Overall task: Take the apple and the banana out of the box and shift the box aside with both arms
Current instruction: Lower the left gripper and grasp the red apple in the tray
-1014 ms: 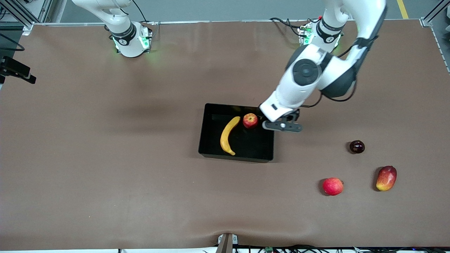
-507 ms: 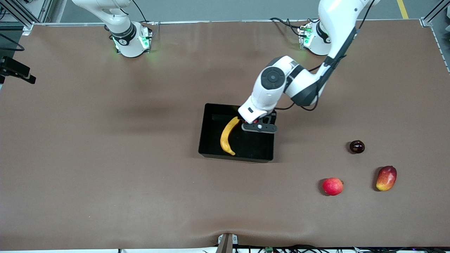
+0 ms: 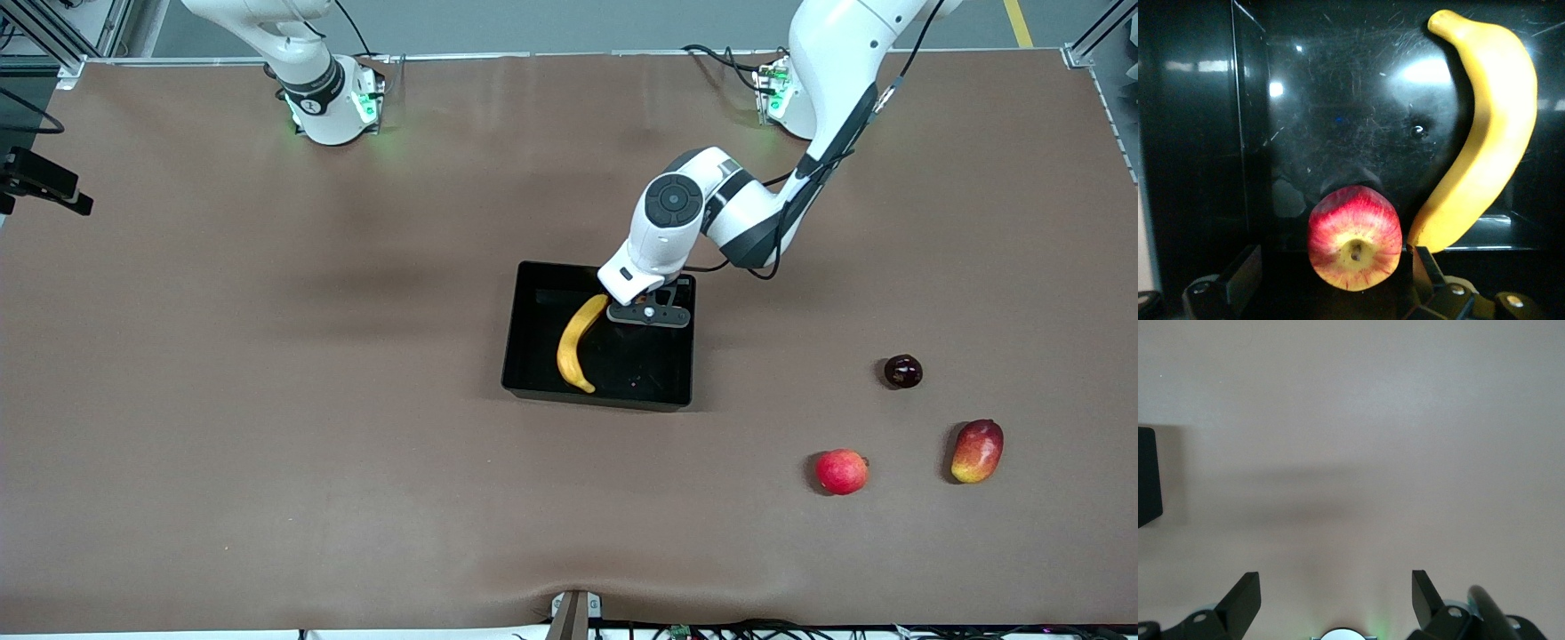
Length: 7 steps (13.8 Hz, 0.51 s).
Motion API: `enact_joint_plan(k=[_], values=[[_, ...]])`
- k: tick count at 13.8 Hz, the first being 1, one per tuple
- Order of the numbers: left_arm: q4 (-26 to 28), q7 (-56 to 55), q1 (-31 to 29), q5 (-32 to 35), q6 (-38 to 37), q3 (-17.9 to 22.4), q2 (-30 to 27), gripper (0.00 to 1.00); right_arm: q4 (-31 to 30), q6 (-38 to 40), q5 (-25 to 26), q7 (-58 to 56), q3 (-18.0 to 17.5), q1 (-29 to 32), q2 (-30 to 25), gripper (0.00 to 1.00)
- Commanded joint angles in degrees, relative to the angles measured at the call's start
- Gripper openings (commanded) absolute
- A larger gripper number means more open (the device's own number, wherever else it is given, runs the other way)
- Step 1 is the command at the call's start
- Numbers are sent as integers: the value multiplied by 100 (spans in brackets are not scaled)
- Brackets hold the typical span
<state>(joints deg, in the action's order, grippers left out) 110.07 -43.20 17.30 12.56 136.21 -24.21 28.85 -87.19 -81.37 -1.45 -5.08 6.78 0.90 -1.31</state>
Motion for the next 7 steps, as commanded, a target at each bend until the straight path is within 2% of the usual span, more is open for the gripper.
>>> enact_joint_plan(k=[1,4,7], values=[[23,-452,10,185,318,-23,155,100,159,43,-22,-99,-72,138,87,100],[-3,-602,36,194,415,-5,305,100,159,51,4,-107,-81,103,104,100],[-3,-681,37,255,495,-5,393,85,150,60,-13,-107,-81,112,148,100]])
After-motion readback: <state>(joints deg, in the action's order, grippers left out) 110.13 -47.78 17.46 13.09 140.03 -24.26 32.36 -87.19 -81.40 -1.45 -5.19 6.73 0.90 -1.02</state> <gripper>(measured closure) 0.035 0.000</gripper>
